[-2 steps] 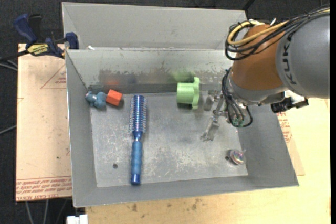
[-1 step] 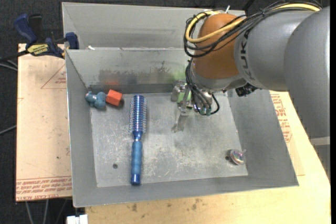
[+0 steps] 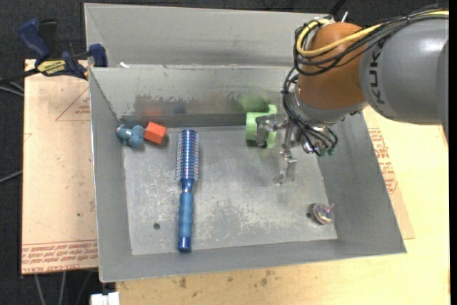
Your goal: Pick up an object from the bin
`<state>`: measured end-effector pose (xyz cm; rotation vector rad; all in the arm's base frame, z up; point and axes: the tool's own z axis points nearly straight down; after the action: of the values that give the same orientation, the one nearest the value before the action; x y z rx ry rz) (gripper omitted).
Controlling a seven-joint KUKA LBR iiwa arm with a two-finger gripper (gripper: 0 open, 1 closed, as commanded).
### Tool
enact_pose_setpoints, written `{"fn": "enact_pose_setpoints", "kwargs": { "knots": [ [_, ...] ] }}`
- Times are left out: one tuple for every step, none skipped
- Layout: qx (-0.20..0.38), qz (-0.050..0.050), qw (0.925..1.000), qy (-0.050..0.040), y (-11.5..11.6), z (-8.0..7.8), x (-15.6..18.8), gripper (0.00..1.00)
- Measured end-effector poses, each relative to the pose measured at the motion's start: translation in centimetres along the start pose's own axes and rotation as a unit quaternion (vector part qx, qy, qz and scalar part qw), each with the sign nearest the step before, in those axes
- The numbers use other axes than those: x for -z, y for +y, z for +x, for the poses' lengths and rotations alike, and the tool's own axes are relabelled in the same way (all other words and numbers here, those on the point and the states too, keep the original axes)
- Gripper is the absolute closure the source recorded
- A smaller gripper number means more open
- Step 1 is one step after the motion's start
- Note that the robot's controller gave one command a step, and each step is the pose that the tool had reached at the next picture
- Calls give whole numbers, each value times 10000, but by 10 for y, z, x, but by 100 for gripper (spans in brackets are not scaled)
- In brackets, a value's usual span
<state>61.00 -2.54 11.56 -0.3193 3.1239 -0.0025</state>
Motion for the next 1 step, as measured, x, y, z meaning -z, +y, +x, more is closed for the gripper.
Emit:
{"fn": "enact_pose_setpoints", "kwargs": {
  "knots": [
    [-1518,-15,9884,-18,9,-42,-6,0]
  ]
}}
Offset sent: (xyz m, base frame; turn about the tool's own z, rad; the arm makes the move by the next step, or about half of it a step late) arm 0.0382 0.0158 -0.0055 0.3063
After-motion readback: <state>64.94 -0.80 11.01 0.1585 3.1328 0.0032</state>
